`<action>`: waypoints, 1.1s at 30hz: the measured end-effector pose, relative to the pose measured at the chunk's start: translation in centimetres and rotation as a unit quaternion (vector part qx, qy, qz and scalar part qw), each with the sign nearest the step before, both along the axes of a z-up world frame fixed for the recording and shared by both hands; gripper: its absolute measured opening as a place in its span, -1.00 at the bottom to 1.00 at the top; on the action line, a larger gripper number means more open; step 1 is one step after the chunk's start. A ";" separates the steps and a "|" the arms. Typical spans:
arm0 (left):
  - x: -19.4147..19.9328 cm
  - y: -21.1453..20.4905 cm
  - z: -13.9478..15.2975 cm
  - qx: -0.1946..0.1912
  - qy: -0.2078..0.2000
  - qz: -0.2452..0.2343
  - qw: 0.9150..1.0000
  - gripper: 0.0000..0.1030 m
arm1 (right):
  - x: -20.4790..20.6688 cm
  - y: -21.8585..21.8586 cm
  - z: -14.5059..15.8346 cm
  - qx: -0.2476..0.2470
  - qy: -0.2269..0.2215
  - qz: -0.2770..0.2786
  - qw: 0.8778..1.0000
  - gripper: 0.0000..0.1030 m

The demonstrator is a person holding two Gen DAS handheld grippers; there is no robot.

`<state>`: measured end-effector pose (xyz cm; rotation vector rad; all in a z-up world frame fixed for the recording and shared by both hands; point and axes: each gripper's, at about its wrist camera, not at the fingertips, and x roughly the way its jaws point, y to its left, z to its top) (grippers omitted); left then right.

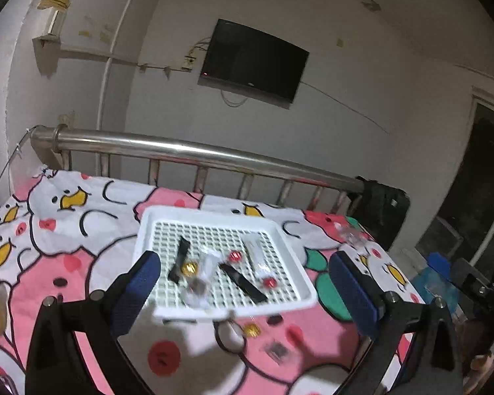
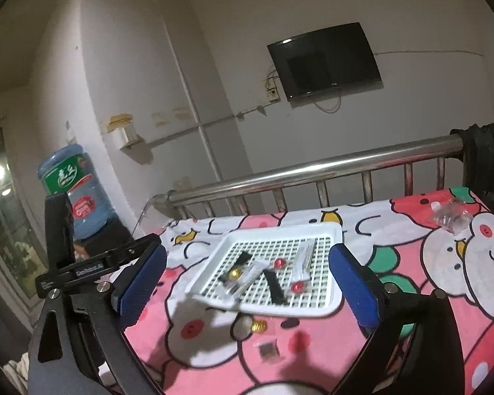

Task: Organize snacks
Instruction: 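Withdraw both grippers from the tray toward the remaining candies, then grasp a gold-foil chocolate with the left gripper while the right gripper grasps a square wrapped candy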

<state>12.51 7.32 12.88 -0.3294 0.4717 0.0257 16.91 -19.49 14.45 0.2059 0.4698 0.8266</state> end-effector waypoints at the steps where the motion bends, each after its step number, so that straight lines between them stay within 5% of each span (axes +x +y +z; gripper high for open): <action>1: -0.6 -0.3 -0.3 -0.001 0.000 -0.002 1.000 1.00 | -0.6 0.0 -0.3 -0.004 -0.001 0.001 1.000 0.95; 17: -2.6 -2.3 -6.6 0.022 0.072 -0.008 0.997 1.00 | -3.2 1.7 -7.1 -0.090 0.027 0.008 0.996 0.95; 26: 0.9 -3.0 -11.3 0.013 0.151 -0.022 0.988 0.99 | -1.8 5.2 -12.6 -0.188 0.070 0.022 0.979 0.92; 33: 4.4 -3.6 -13.6 -0.005 0.194 -0.037 0.980 0.95 | -0.4 7.8 -16.1 -0.236 0.101 0.036 0.966 0.66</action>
